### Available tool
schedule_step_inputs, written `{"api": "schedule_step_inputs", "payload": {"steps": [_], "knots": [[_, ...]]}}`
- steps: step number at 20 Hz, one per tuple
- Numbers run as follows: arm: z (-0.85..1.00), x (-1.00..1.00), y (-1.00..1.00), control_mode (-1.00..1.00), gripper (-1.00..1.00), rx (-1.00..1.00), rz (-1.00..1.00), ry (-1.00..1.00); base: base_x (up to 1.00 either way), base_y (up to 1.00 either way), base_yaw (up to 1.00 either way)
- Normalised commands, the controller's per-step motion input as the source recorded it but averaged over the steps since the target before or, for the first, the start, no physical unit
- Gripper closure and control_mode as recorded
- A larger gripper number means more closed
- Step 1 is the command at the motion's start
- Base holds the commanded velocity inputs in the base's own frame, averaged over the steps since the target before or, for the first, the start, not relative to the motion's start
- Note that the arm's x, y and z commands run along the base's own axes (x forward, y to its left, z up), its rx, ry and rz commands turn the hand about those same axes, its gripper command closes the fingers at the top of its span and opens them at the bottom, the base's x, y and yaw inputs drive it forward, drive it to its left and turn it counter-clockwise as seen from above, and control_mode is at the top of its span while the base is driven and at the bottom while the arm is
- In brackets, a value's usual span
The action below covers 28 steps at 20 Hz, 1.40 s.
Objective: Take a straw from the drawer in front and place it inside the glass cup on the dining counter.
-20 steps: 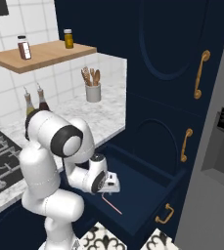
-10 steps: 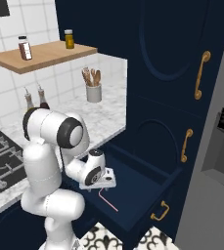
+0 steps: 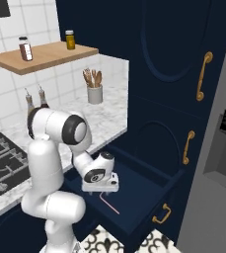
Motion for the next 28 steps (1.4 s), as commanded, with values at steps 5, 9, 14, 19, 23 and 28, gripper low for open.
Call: {"api": "schedule_step_inputs", "payload": {"steps": [5, 9, 14, 19, 23, 28], "knots": [[-0.21, 0.01, -0.13, -1.00, -1.00, 0.00, -0.08, -0.03, 0.00, 0.00, 0.00], [-0.33, 0.04, -0.26, -1.00, -1.00, -0.02, -0.08, -0.04, 0.00, 0.00, 0.00], [-0.31, 0.13, -0.15, -1.00, -1.00, -0.01, -0.09, -0.04, 0.00, 0.00, 0.00], [-0.33, -0.03, 0.01, -1.00, -1.00, -0.01, -0.08, -0.06, 0.00, 0.00, 0.00], [-0.20, -0.14, 0.01, -1.00, -1.00, -0.11, -0.14, -0.07, 0.00, 0.00, 0.00], [-0.14, -0.05, 0.20, -1.00, -1.00, -0.04, -0.15, 0.00, 0.00, 0.00, 0.00]]}}
